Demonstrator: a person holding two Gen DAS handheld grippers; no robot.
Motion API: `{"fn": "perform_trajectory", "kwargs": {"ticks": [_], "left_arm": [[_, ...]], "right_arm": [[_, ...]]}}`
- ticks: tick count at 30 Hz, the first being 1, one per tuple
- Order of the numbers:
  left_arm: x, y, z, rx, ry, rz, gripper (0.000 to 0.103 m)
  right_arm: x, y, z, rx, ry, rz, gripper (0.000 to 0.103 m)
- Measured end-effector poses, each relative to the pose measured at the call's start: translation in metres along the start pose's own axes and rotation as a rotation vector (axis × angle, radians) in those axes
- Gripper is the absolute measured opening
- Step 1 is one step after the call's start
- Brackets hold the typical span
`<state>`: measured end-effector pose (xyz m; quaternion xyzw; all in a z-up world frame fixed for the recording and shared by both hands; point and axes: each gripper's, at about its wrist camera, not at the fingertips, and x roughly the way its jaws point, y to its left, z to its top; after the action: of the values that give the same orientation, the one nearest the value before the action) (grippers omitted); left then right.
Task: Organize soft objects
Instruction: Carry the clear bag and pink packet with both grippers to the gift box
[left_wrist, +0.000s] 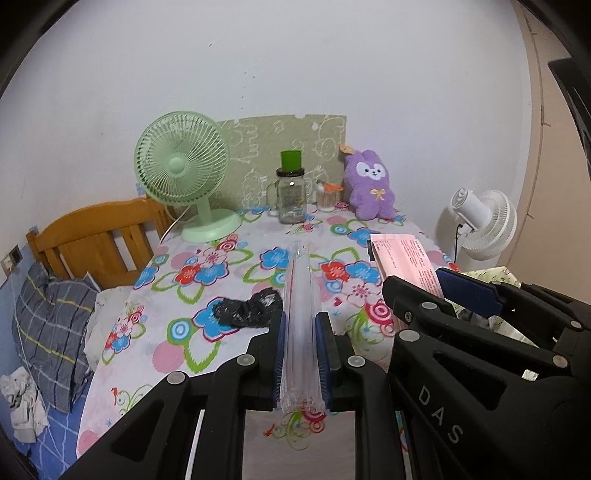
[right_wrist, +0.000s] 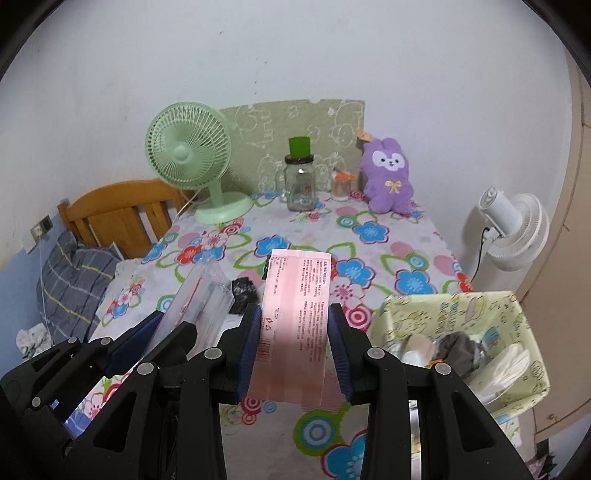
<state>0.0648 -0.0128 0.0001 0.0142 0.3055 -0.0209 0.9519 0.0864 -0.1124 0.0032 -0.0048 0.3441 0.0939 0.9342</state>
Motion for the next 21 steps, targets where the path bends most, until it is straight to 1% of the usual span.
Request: {"fn": "perform_trajectory", "kwargs": {"ticks": [10, 21], "left_arm": [[0.003, -0.031, 0.014, 0.019, -0.021, -0.052, 0.014], [0.009, -0.068, 0.024, 0.062, -0.038, -0.105, 0.014]], "right_arm": [[-0.014, -0.033, 0.009, 0.013, -0.046, -0.048, 0.040], [-0.022, -0.071, 0.010, 0.044, -0.070, -0.101, 0.040]]}}
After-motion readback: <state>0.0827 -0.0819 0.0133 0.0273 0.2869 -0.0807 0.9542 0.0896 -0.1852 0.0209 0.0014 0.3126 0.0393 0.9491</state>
